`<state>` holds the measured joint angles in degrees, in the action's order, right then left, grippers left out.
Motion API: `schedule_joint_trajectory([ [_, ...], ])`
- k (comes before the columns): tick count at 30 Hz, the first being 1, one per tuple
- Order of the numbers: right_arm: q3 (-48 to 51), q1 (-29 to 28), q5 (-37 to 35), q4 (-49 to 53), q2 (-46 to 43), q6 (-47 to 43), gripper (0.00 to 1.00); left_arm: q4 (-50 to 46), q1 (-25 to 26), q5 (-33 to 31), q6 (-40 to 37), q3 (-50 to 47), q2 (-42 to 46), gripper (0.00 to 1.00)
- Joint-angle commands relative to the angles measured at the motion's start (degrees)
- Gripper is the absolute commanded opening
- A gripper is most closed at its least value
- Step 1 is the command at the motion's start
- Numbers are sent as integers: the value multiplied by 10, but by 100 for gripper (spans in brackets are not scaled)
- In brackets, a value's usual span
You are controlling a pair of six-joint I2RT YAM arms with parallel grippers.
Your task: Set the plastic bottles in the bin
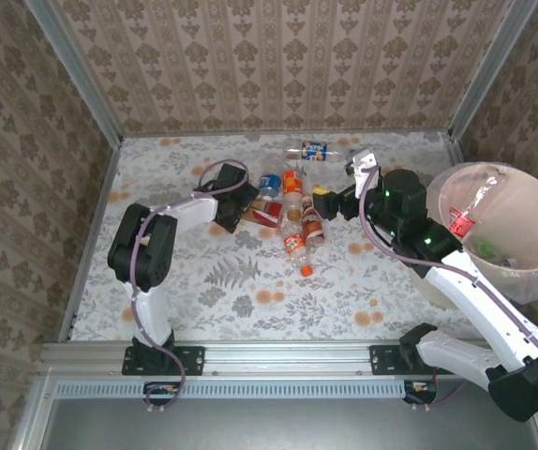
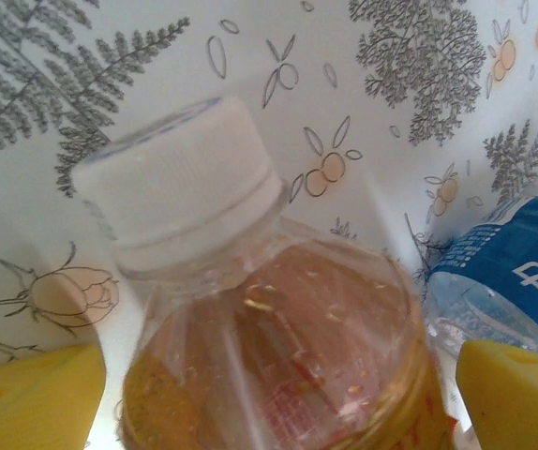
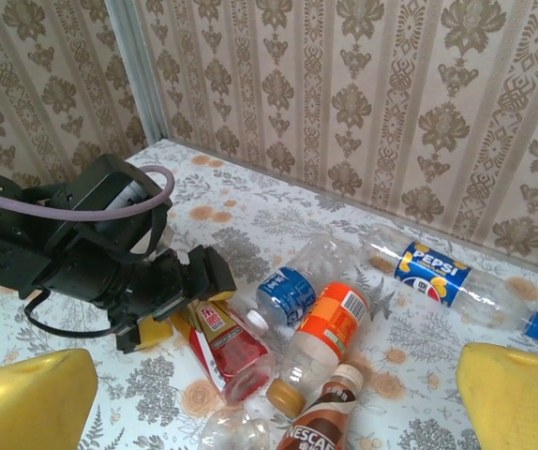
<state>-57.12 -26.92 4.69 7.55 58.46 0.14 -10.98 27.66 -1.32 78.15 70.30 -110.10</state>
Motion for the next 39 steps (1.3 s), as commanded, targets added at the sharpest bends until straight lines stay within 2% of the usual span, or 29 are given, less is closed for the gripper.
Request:
schedule_joint_trajectory([
  [1, 7, -5, -10, -19, -8, 2, 100, -2, -2, -23, 15, 22, -20, 94],
  [10, 14, -5, -16, -19, -7, 2, 99, 33, -5, -16, 18, 19, -34, 79],
  [17, 16, -5, -19, -22, 4, 31, 100, 89, -11, -9, -6, -17, 2, 69],
  [27, 30, -5, -25, -47, 27, 123, 100, 158, -11, -4, -146, -55, 104, 63],
  [30, 26, -5, 10, -38, 44, 156, 100, 186, -9, 23, -201, -63, 136, 63],
  [34, -9, -5, 106, 5, 92, 183, 100, 223, -5, 75, -258, -73, 179, 63],
  [39, -51, -5, 148, 47, 151, 215, 100, 244, 0, 165, -323, -64, 214, 63],
])
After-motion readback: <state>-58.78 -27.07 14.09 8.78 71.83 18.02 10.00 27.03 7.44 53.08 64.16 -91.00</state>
